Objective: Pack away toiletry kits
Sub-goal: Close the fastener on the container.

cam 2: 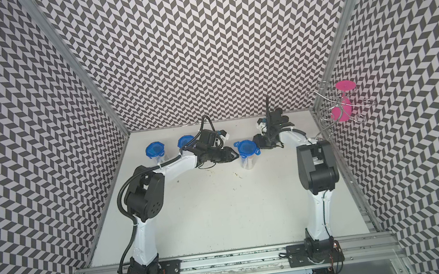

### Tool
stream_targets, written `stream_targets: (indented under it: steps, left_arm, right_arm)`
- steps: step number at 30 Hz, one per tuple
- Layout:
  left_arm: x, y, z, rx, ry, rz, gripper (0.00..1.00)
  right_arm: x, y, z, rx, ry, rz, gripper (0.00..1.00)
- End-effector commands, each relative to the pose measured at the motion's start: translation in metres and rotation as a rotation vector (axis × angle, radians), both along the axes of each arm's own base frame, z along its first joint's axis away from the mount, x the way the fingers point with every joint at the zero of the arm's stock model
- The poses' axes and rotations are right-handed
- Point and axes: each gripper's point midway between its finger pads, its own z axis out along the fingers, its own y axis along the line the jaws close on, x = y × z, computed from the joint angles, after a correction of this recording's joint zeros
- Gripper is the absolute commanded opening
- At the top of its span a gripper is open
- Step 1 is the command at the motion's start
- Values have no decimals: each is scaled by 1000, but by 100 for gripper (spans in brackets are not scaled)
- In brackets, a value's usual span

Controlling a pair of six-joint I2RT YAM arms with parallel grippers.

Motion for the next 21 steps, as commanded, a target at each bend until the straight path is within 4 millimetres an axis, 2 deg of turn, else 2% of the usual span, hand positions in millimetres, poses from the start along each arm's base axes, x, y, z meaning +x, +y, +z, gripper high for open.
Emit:
stream_targets:
  steps: [1, 4, 7, 12, 15, 18, 21]
  left_arm:
    - [-2, 18, 27, -21, -11, 31, 39]
    - [-4, 30, 42, 22, -52, 33, 41]
    - [-11, 32, 58, 39, -73, 7, 46]
    - [-20, 39, 75, 86, -89, 4, 54]
    - [-17, 32, 96, 81, -146, -14, 59]
    - [-5, 18, 114, 61, -206, -34, 63]
    - [13, 5, 118, 50, -224, -42, 67]
  right_arm:
    - [9, -8, 22, -16, -55, -14, 51]
    - [13, -23, 40, -22, -78, -48, 51]
    - [12, -32, 57, -33, -97, -76, 51]
    - [-4, -46, 74, -41, -104, -126, 52]
    - [-21, -55, 79, -30, -81, -144, 54]
    - [-42, -56, 88, -32, -75, -137, 59]
    - [-63, -56, 90, -29, -67, -134, 65]
